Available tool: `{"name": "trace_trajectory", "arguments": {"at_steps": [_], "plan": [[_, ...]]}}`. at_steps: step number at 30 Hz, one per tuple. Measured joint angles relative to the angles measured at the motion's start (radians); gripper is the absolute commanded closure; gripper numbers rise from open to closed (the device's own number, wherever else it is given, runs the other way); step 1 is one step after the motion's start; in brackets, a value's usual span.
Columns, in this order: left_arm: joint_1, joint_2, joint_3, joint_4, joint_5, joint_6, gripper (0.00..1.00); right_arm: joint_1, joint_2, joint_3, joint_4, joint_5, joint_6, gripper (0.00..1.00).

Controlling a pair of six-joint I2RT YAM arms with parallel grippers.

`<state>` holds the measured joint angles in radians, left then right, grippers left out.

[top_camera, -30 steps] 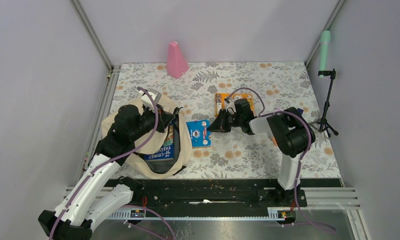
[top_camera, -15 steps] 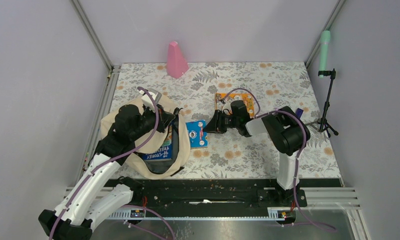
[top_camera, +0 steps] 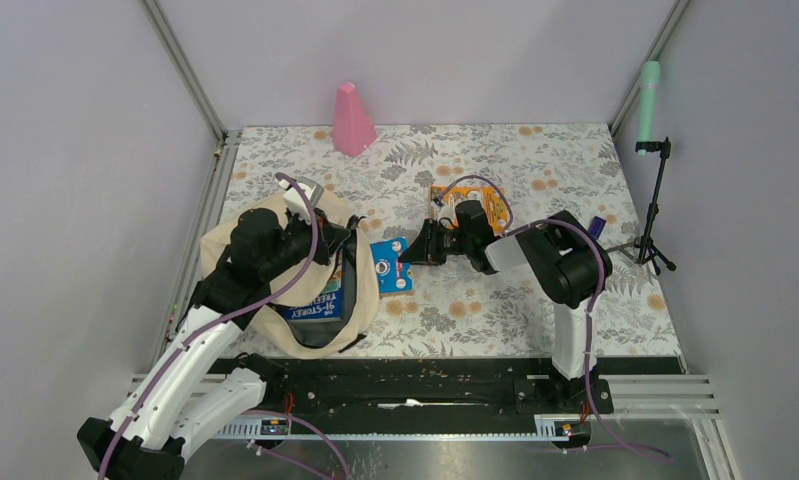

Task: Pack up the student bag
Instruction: Pick up the book from the center of the board.

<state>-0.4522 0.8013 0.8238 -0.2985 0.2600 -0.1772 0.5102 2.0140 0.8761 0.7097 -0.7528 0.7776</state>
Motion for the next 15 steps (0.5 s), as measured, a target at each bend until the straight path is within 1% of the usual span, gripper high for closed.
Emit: {"name": "trace_trajectory", "arguments": {"at_steps": [2,4,9,11,13,15], "plan": [[0.0,0.0,0.0,0.0,0.0,0.0,1.0,0.0,-0.001,0.0,0.012,0.0,0.011,0.94],[0.0,0.0,0.0,0.0,0.0,0.0,1.0,0.002,-0.006,-0.002,0.015,0.001,0.017,1.0],[0.0,0.0,0.0,0.0,0.0,0.0,1.0,0.016,-0.095,-0.028,-0.028,0.04,0.003,1.0],[0.0,0.0,0.0,0.001,0.0,0.0,1.0,0.021,-0.16,-0.042,-0.074,0.07,-0.022,1.0],[0.0,0.0,0.0,0.002,0.0,0.0,1.0,0.022,-0.234,-0.061,-0.155,0.122,-0.053,1.0],[0.0,0.0,0.0,0.006,0.0,0.0,1.0,0.018,-0.343,-0.083,-0.218,0.173,-0.078,1.0]]}}
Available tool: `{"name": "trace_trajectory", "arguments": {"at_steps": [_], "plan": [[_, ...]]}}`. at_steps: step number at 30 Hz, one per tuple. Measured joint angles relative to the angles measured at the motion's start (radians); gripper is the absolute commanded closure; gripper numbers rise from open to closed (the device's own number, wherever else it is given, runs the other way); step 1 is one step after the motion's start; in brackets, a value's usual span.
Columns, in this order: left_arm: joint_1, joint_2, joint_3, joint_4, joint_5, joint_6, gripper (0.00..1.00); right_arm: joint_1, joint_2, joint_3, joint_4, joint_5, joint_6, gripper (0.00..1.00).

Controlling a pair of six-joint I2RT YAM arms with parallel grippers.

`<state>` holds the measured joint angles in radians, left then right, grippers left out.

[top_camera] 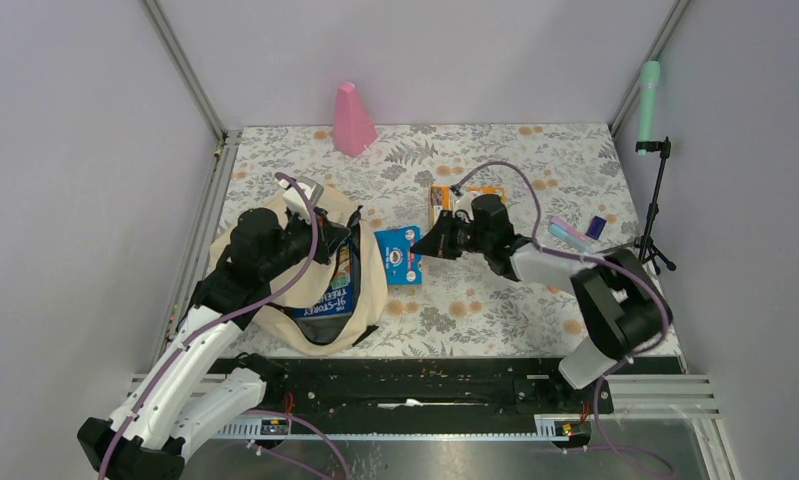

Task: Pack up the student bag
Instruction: Pick up the book from the center of the board, then place the book in the student bag.

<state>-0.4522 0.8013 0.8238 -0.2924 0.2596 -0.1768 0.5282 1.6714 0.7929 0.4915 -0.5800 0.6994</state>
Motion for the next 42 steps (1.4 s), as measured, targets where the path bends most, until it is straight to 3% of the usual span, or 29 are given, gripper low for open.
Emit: {"name": "trace_trajectory", "arguments": {"at_steps": [10,21,36,42], "plan": [[0.0,0.051,0.001,0.017,0.013,-0.002,1.0,-0.172,-0.432,-0.078,-0.301,0.162,-0.097,1.0],[0.0,0.218,0.152,0.014,0.026,-0.063,1.0,-0.182,-0.807,-0.068,-0.653,0.303,-0.178,1.0],[0.01,0.262,0.19,0.012,0.024,-0.098,1.0,-0.177,-0.98,-0.06,-0.671,0.264,0.098,1.0],[0.019,0.264,0.19,0.014,0.026,-0.101,1.0,-0.077,-0.98,-0.085,-0.625,0.268,0.183,1.0]]}}
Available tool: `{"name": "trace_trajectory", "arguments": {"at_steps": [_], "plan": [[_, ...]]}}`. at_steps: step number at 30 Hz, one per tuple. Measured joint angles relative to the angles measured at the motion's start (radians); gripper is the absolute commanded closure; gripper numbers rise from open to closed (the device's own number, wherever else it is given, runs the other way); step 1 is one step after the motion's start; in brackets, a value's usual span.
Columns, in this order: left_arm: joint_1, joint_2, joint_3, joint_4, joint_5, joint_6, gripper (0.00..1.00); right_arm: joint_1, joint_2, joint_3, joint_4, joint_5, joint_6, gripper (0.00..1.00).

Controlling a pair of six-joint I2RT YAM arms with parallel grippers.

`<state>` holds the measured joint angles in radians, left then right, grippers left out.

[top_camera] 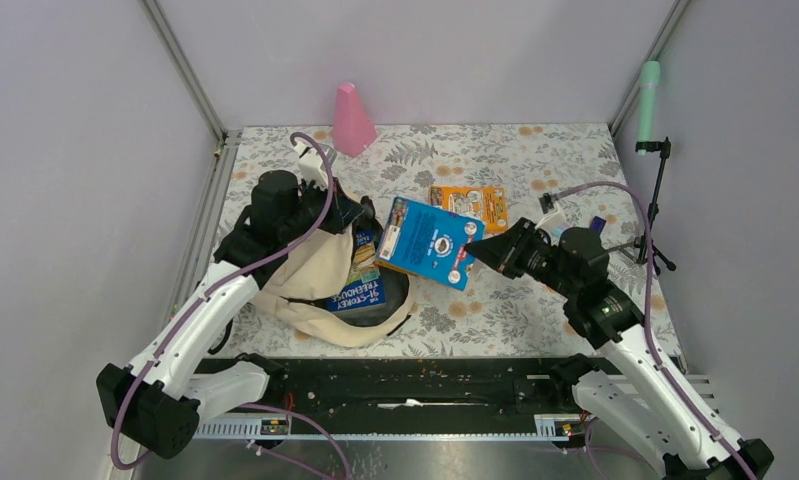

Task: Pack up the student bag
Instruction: Place the book in the student bag.

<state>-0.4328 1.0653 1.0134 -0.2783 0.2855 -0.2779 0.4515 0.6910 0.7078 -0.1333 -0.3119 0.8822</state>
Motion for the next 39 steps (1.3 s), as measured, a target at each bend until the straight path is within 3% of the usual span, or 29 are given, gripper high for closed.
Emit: {"name": "trace_trajectory", "arguments": {"at_steps": [22,39], "plan": [[0.041,0.005,0.0,0.01,0.063,-0.011,1.0,0.27,0.203,-0.082,0.198,0.124,0.117,1.0],[0.042,-0.012,-0.006,0.002,0.063,-0.006,1.0,0.519,0.381,-0.082,0.273,0.475,0.175,1.0]]}}
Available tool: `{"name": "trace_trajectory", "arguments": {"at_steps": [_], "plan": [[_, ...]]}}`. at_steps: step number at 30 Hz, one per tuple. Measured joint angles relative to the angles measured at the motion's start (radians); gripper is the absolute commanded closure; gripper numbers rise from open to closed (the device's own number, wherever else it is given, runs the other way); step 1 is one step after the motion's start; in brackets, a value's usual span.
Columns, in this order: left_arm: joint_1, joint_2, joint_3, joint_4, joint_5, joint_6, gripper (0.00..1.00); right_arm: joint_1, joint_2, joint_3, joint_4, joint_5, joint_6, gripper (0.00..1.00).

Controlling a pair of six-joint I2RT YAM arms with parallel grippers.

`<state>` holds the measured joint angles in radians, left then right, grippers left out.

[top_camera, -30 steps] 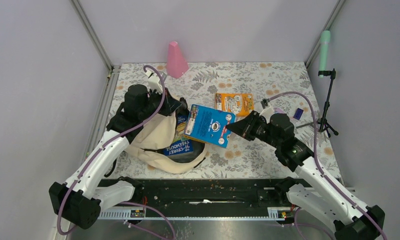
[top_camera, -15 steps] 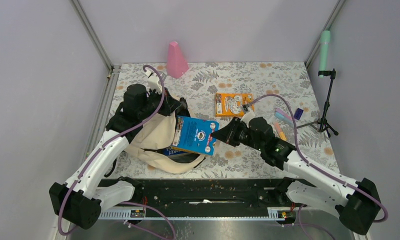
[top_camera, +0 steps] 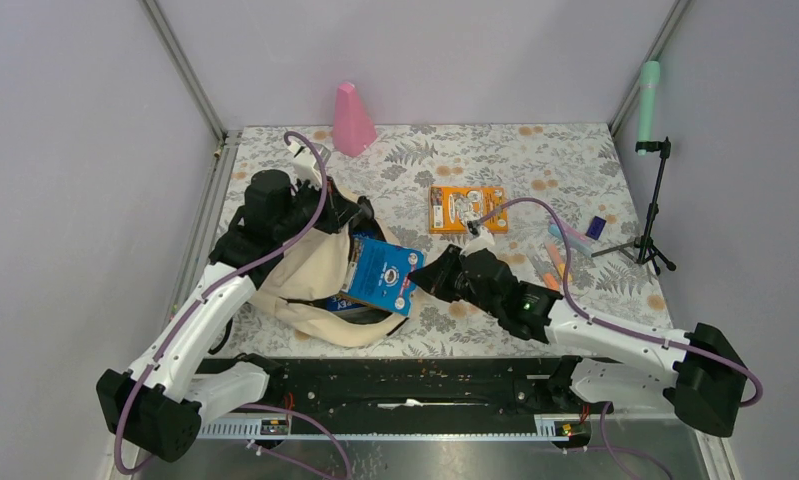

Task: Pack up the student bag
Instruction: Place the book in the student bag.

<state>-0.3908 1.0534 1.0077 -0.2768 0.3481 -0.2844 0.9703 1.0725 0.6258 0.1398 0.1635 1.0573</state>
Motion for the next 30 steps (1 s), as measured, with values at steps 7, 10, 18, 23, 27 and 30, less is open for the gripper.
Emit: {"name": "trace_trajectory", "arguments": {"at_steps": [7,10,18,23,27,30], "plan": [[0.0,-0.006,-0.002,0.0,0.005,-0.003,1.0,0.044,0.091,0.075,-0.028,0.098,0.039,1.0],[0.0,-0.011,-0.005,0.0,0.007,-0.005,1.0,0.071,0.141,0.116,-0.039,0.131,0.042,1.0],[0.002,-0.023,-0.008,0.001,0.008,-0.005,1.0,0.126,0.3,0.239,-0.043,0.188,0.029,1.0],[0.002,-0.031,-0.016,0.001,0.01,-0.005,1.0,0.148,0.393,0.291,-0.041,0.225,0.017,1.0],[0.002,-0.034,-0.018,0.001,0.011,-0.005,1.0,0.172,0.448,0.344,-0.068,0.289,-0.038,1.0],[0.002,-0.034,-0.018,0.002,0.011,-0.005,1.0,0.182,0.454,0.354,-0.085,0.32,-0.069,1.0]]}}
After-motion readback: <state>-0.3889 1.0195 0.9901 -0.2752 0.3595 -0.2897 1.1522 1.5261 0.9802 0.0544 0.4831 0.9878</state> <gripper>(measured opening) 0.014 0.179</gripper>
